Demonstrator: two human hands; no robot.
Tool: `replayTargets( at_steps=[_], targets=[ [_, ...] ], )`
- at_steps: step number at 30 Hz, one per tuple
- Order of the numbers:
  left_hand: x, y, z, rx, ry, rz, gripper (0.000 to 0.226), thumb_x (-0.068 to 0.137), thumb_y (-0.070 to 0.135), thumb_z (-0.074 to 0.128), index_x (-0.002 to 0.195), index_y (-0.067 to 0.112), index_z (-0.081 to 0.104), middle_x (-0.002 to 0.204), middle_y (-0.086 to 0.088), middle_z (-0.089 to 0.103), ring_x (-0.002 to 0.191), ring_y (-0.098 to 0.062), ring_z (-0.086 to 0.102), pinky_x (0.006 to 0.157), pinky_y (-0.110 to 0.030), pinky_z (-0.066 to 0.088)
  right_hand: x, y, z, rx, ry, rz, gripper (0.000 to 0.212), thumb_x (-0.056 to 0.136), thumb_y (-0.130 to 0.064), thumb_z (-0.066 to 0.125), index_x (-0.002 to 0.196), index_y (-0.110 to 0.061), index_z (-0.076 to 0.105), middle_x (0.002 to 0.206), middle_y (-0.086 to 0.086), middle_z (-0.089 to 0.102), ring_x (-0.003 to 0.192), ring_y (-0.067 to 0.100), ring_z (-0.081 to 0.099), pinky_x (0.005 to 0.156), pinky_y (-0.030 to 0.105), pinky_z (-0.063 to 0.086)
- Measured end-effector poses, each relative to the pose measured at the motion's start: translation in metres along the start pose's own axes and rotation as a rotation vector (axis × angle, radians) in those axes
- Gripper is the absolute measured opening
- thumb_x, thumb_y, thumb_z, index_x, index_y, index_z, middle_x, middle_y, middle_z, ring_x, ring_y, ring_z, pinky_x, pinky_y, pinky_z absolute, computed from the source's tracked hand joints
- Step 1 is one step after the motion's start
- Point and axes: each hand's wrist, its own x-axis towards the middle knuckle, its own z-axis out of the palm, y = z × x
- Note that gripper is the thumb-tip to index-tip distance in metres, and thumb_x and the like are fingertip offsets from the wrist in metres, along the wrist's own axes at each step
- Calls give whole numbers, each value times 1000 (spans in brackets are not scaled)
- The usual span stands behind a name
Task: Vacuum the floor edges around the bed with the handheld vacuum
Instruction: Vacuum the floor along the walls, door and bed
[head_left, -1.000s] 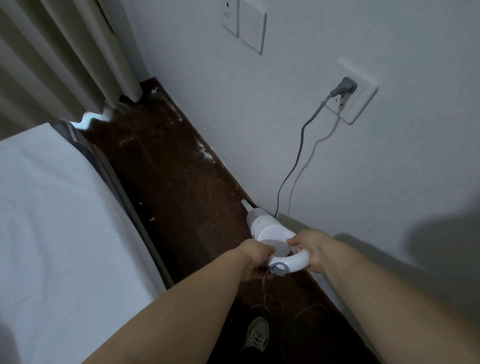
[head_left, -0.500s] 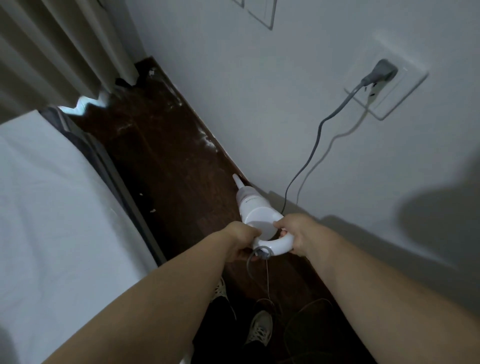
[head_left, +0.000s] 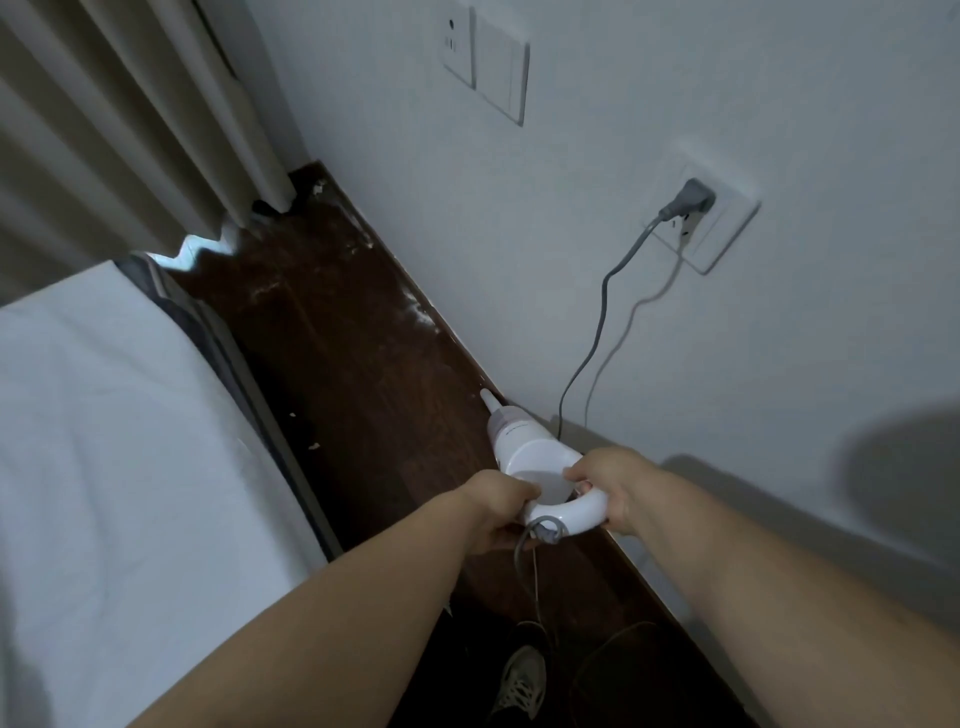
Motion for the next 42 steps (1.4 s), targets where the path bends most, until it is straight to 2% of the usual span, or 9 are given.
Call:
replayTargets(
  at_steps=[3, 6, 9, 11, 13, 23, 35, 42],
  targets=[
    [-12, -4, -1, -6, -5, 11, 29, 99, 13, 48, 123, -3, 48, 88, -13, 61, 69, -20, 61, 60, -29, 54, -8, 3, 2, -16, -4, -32, 26, 87, -1, 59, 113, -3, 56, 111, 19, 60, 94, 32, 60, 87, 45, 52],
    [-19, -9, -4, -26, -9, 14, 23, 99, 13, 48, 117, -1, 49, 91, -15, 62, 75, -22, 62, 68, -32, 55, -11, 7, 7, -59, 16, -48, 36, 84, -4, 61, 119, -3, 55, 110, 18, 60, 88, 32, 60, 85, 44, 52],
    [-23, -15, -9, -32, -12, 21, 20, 99, 13, 48, 114, 1, 50, 88, -13, 62, 76, -21, 62, 69, -31, 54, -13, 9, 15, -91, 33, -49, 37, 83, -5, 63, 120, -5, 55, 112, 20, 61, 98, 37, 62, 89, 52, 52],
    [-24, -19, -12, -22, -13, 20, 17, 99, 14, 48, 112, 3, 49, 87, -12, 61, 75, -20, 61, 69, -31, 53, -14, 12, 20, -103, 49, -54, 36, 83, -5, 63, 118, -5, 56, 110, 20, 62, 98, 37, 63, 89, 52, 52],
    [-27, -23, -17, -22, -15, 12, 14, 99, 15, 47, 110, 5, 47, 88, -12, 61, 75, -20, 61, 67, -29, 53, -14, 15, 27, -100, 57, -65, 35, 82, -5, 63, 117, -4, 57, 109, 20, 62, 97, 37, 63, 89, 52, 52],
    [-35, -34, -45, -37, -5, 33, 29, 100, 15, 46, 126, 1, 44, 88, -11, 59, 71, -19, 61, 56, -26, 53, -14, 18, 57, -97, 92, -73, 33, 83, -4, 62, 116, -4, 58, 113, 21, 62, 96, 34, 61, 92, 51, 50],
    [-35, -44, -65, -51, -23, 22, 20, 100, 17, 47, 114, 3, 46, 88, -12, 60, 72, -19, 62, 60, -27, 53, -9, 24, 79, -114, 130, -56, 35, 79, -4, 65, 113, -6, 58, 107, 18, 62, 96, 37, 62, 90, 52, 51],
    [-34, -44, -76, -63, -8, 11, 23, 100, 17, 48, 118, 3, 47, 90, -11, 59, 71, -18, 63, 51, -24, 53, 1, 23, 92, -129, 150, -60, 36, 77, -8, 67, 111, -6, 57, 105, 19, 61, 95, 39, 61, 88, 53, 51]
  ],
)
